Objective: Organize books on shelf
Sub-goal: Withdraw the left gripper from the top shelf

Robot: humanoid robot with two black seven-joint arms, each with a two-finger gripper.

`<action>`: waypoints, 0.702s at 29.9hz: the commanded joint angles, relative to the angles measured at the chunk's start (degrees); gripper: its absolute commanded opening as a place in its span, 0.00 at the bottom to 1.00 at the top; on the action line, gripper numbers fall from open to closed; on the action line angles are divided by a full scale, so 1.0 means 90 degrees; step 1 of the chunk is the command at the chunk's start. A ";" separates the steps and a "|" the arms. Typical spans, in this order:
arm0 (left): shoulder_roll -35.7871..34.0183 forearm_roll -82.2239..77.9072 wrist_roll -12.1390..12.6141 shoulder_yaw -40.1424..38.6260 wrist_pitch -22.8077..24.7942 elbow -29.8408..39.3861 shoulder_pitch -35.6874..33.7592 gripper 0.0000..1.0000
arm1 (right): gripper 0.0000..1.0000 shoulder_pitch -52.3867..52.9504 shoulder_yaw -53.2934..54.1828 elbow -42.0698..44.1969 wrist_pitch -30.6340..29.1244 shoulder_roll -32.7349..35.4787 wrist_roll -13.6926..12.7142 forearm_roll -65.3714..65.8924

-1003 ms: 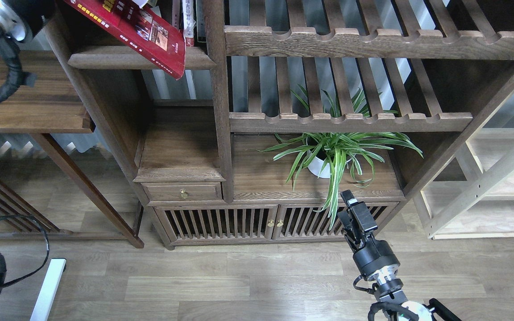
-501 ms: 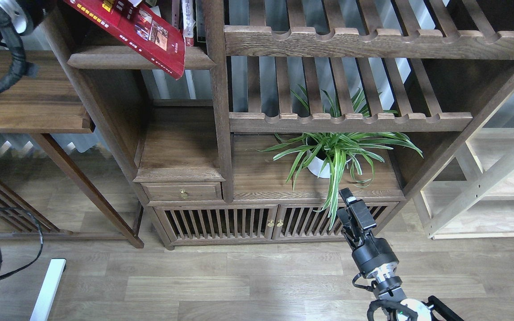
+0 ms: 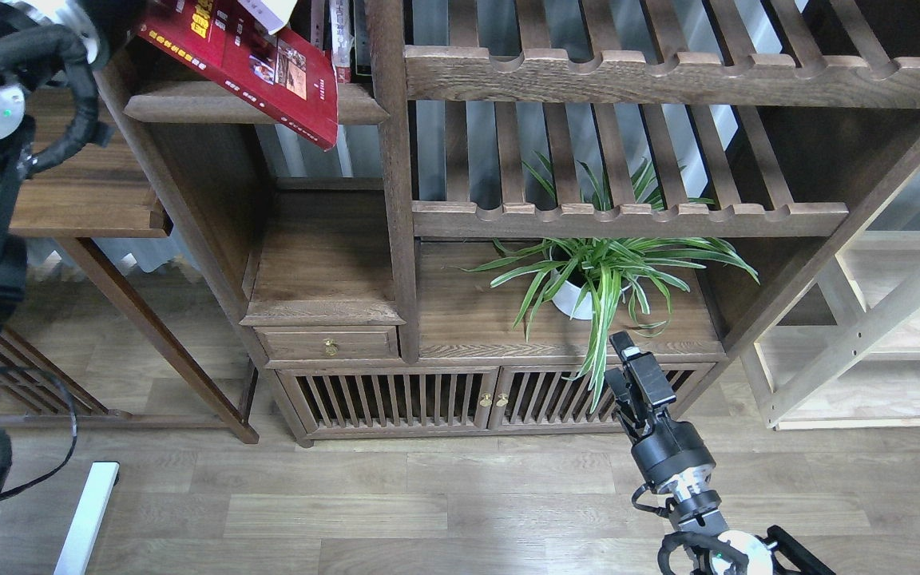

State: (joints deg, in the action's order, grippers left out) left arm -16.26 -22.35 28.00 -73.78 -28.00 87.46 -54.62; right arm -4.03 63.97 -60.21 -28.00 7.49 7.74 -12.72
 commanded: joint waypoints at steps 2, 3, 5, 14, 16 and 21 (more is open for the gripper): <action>0.0029 -0.0046 0.0000 -0.0005 0.0000 -0.0156 -0.0055 0.03 | 1.00 -0.0031 0.0012 0.0001 0.0000 0.0018 0.0009 -0.0002; 0.0019 -0.0046 0.0000 -0.0005 0.0000 -0.0176 -0.0064 0.03 | 1.00 -0.0031 0.0021 0.0001 0.0000 0.0018 0.0009 -0.0012; 0.0029 -0.0046 0.0000 -0.0034 0.0000 -0.0273 -0.0093 0.03 | 1.00 -0.0031 0.0021 0.0001 0.0000 0.0037 0.0009 -0.0060; 0.0272 -0.0046 -0.0201 -0.0005 0.0000 -0.0849 -0.0357 0.03 | 1.00 -0.0031 0.0041 0.0001 0.0000 0.0086 0.0009 -0.0110; 0.0390 -0.0046 -0.0289 0.0014 0.0000 -0.1006 -0.0425 0.03 | 1.00 -0.0031 0.0109 0.0001 0.0000 0.0096 0.0000 -0.0110; 0.0732 -0.0046 -0.0464 0.0170 0.0000 -0.1426 -0.0631 0.03 | 1.00 -0.0031 0.0158 0.0001 0.0000 0.0105 0.0000 -0.0139</action>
State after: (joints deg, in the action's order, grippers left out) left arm -11.22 -22.76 24.55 -73.13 -28.00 76.42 -59.40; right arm -4.31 65.29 -60.21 -28.00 8.35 7.78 -13.80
